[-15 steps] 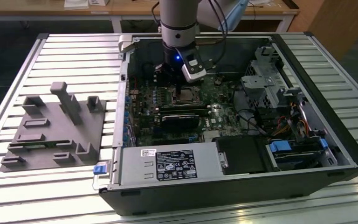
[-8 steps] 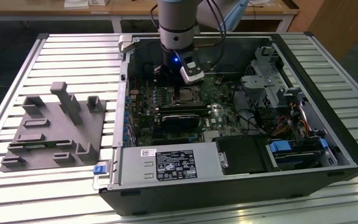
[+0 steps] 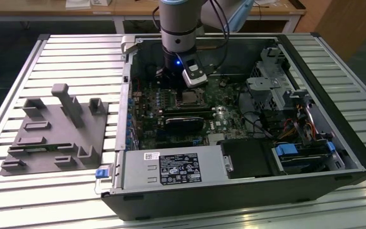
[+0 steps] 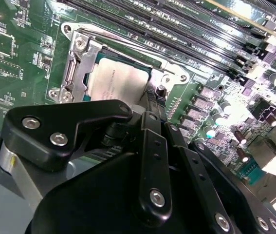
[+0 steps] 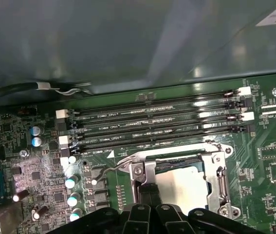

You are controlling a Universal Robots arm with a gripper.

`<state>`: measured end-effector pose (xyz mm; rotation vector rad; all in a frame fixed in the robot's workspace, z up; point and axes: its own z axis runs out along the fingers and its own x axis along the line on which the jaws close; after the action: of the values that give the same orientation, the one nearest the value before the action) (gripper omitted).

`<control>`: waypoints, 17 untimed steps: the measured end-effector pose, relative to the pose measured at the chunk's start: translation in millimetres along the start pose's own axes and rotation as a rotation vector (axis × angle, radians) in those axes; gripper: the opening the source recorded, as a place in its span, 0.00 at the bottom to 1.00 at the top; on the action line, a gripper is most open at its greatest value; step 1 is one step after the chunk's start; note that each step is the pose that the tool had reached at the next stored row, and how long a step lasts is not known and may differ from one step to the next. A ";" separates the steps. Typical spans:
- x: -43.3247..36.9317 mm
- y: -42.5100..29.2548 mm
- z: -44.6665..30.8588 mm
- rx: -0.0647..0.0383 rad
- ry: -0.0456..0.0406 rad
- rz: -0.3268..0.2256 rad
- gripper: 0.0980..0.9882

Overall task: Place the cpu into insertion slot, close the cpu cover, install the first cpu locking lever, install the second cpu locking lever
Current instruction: 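Close the cpu cover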

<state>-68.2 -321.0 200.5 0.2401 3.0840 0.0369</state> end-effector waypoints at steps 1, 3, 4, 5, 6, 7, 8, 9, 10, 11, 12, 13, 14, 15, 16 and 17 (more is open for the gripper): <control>0.2 0.0 0.2 0.000 -0.0001 0.000 0.01; 0.3 0.0 0.5 0.000 -0.0001 0.000 0.01; 0.3 0.0 0.6 0.000 0.0000 0.000 0.01; 0.4 -0.1 0.8 0.000 0.0000 0.000 0.01; 0.4 0.0 0.9 0.000 0.0000 0.000 0.01; 0.4 0.0 1.0 0.000 0.0000 0.000 0.01; 0.4 0.0 1.1 0.000 0.0000 0.000 0.01; 0.4 0.0 1.2 0.000 -0.0001 0.000 0.01; 0.3 0.0 1.2 0.000 -0.0002 0.000 0.01; 0.3 0.0 1.2 0.000 -0.0002 0.000 0.01; 0.2 0.0 1.2 -0.001 -0.0002 0.000 0.01; 0.0 0.0 1.1 -0.003 0.0003 0.000 0.01; -0.1 0.0 1.1 -0.008 0.0011 0.000 0.01; -0.2 0.1 1.2 -0.012 0.0017 0.000 0.01; -0.3 0.1 1.2 -0.015 0.0022 0.001 0.01; -0.5 0.1 1.2 -0.018 0.0027 0.001 0.01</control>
<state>-67.6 -321.0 199.3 0.2407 3.0848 0.0651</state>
